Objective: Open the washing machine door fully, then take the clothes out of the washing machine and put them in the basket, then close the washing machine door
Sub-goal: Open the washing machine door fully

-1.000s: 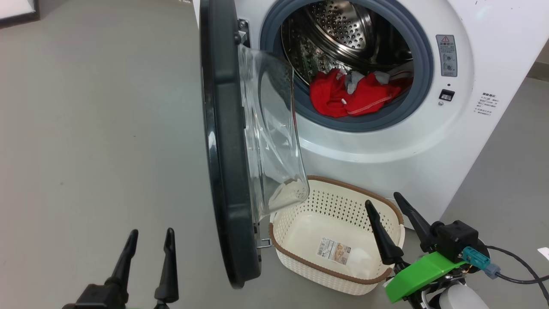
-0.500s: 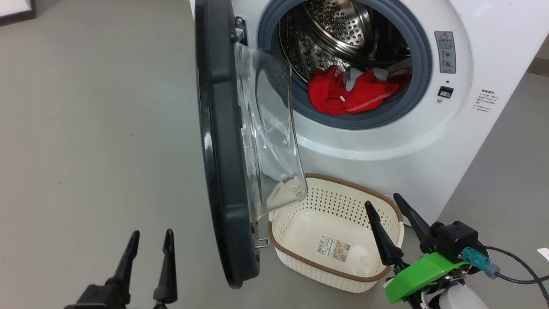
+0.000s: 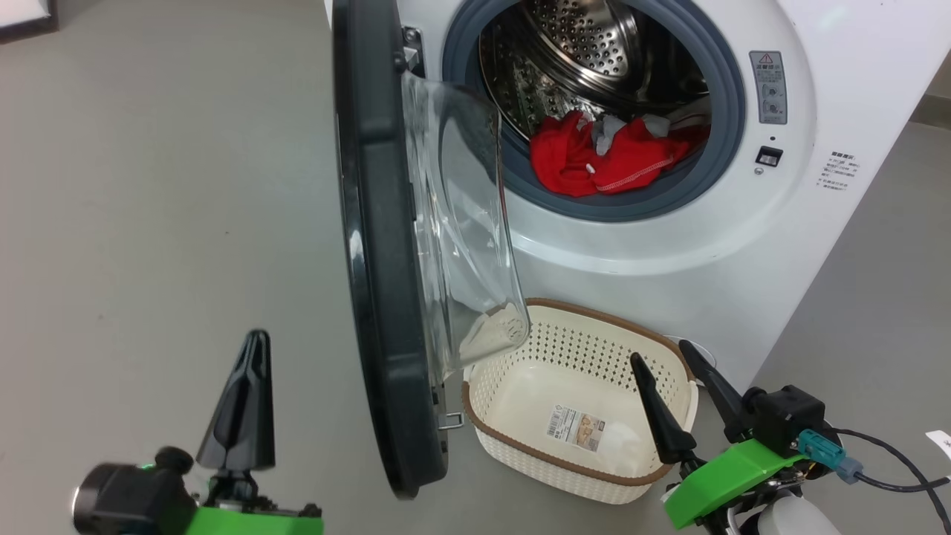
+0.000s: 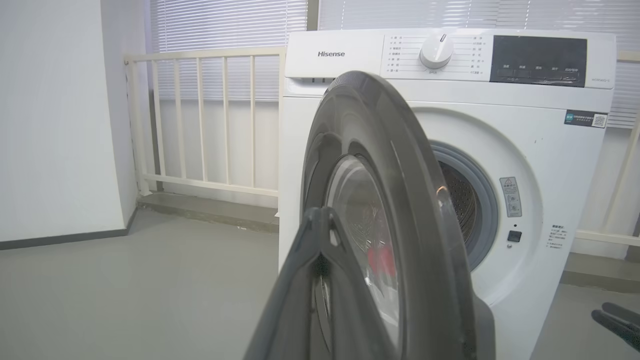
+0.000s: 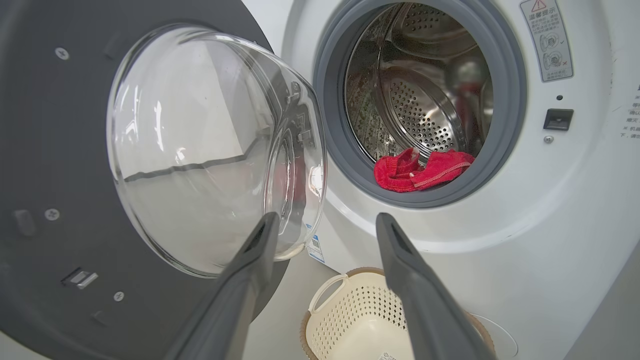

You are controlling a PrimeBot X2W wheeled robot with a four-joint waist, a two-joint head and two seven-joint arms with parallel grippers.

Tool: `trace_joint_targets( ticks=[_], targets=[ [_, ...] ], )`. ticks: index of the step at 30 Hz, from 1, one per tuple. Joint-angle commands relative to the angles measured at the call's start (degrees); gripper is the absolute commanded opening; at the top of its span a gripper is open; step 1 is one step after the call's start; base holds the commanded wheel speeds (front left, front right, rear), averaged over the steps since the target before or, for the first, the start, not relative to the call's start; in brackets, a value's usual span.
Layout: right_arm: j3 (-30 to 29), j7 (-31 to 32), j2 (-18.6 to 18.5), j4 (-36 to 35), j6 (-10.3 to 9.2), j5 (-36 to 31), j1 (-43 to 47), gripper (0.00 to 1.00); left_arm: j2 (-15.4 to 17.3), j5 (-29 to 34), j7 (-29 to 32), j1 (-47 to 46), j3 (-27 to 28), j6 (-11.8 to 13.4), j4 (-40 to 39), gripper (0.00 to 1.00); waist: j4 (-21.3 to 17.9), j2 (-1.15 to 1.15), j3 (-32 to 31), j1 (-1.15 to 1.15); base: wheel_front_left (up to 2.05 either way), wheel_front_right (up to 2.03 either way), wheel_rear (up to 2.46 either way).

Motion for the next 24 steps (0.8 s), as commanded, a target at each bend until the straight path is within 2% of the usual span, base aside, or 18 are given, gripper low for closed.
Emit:
trace_joint_targets(
  ticks=[1,6,10,16,24],
  targets=[
    [1.56,-0.52,0.21,-1.15,0.36,0.32,-1.69,1.00,0.52,0.36,-0.59,-2.93,2.11,-0.82,-2.71,0.00,-0.14,0.00,0.09,0.00,0.00,0.00,0.00],
    [1.97,-0.52,0.21,-1.03,0.36,0.30,-2.14,1.00,-0.56,0.79,-0.66,-5.09,2.15,-3.37,-9.69,0.00,-0.59,0.00,0.45,0.00,0.00,0.00,0.00],
    [1.74,-0.52,0.21,-0.91,0.36,0.10,-2.51,1.00,-1.37,1.58,-0.67,-6.00,-0.20,-6.58,-13.60,0.00,-1.02,0.00,0.71,0.00,0.00,0.00,0.00],
    [1.48,-0.52,0.21,-0.94,0.36,0.16,-2.68,1.00,-1.55,1.41,1.00,-6.65,-5.70,-9.44,-12.05,0.00,-1.43,0.00,1.02,0.00,0.00,0.00,0.00],
    [1.62,-0.52,0.21,-0.95,0.36,0.30,-3.08,1.00,-1.88,0.48,6.22,-6.53,-9.46,-9.96,-7.47,0.00,-2.15,0.00,2.02,0.00,0.00,0.00,0.00]
  ],
)
